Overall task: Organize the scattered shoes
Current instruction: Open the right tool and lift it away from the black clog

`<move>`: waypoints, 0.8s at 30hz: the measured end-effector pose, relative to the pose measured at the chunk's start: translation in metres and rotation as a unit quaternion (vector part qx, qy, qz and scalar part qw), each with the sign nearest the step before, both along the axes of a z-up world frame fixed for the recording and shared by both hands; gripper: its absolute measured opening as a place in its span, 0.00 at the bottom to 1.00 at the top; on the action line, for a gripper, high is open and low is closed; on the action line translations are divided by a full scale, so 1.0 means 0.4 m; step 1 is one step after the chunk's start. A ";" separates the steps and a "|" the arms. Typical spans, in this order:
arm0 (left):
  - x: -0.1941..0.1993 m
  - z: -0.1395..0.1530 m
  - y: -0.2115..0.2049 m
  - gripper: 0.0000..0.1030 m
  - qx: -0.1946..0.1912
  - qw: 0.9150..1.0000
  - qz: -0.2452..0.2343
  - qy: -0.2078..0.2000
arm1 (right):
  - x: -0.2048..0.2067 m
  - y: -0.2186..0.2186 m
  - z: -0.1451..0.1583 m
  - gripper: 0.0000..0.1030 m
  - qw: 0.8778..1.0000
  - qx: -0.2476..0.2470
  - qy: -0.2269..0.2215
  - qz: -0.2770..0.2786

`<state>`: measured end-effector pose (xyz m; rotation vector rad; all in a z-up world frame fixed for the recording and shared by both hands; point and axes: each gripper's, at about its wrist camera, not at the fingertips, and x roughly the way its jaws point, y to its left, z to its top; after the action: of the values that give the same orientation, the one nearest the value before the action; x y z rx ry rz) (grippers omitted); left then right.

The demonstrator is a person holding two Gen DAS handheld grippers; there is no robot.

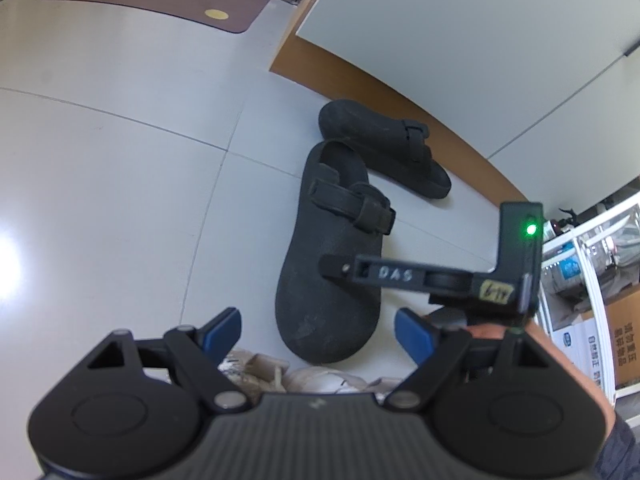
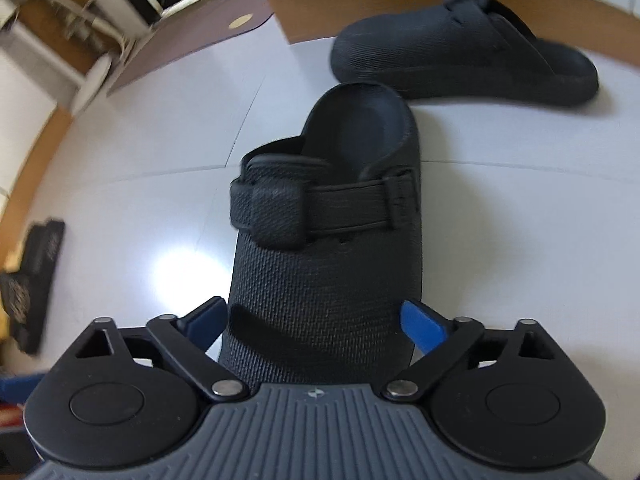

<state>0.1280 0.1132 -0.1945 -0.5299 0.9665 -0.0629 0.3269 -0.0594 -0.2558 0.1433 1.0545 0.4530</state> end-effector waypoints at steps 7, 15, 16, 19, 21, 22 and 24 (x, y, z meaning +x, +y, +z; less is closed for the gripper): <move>0.003 -0.003 0.016 0.83 -0.003 1.000 0.007 -0.001 | 0.003 -0.027 -0.006 0.98 0.999 0.011 0.038 -0.027; 0.016 -0.003 0.015 0.83 0.005 1.000 0.005 -0.001 | -0.001 -0.032 -0.004 0.98 0.999 0.008 0.037 -0.033; 0.018 -0.003 0.015 0.83 0.006 1.000 0.005 -0.002 | -0.001 -0.035 -0.003 0.97 0.999 0.010 0.034 -0.028; 0.028 0.002 0.018 0.83 0.019 1.000 0.001 -0.002 | -0.015 -0.053 0.020 0.97 0.999 0.014 0.023 -0.021; 0.033 0.013 0.019 0.83 0.031 0.999 -0.005 -0.004 | -0.028 -0.073 0.048 0.97 0.999 0.025 0.012 -0.025; 0.036 0.021 0.020 0.83 0.039 0.999 -0.008 -0.005 | -0.042 -0.086 0.071 0.97 0.999 0.029 0.003 -0.025; 0.045 0.047 0.022 0.83 0.058 0.998 -0.016 -0.010 | -0.063 -0.102 0.104 0.97 0.999 0.034 -0.010 -0.025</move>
<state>0.1459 0.1219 -0.1757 -0.4063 0.9534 -0.0409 0.3018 -0.1003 -0.2143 0.2240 1.0142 0.4449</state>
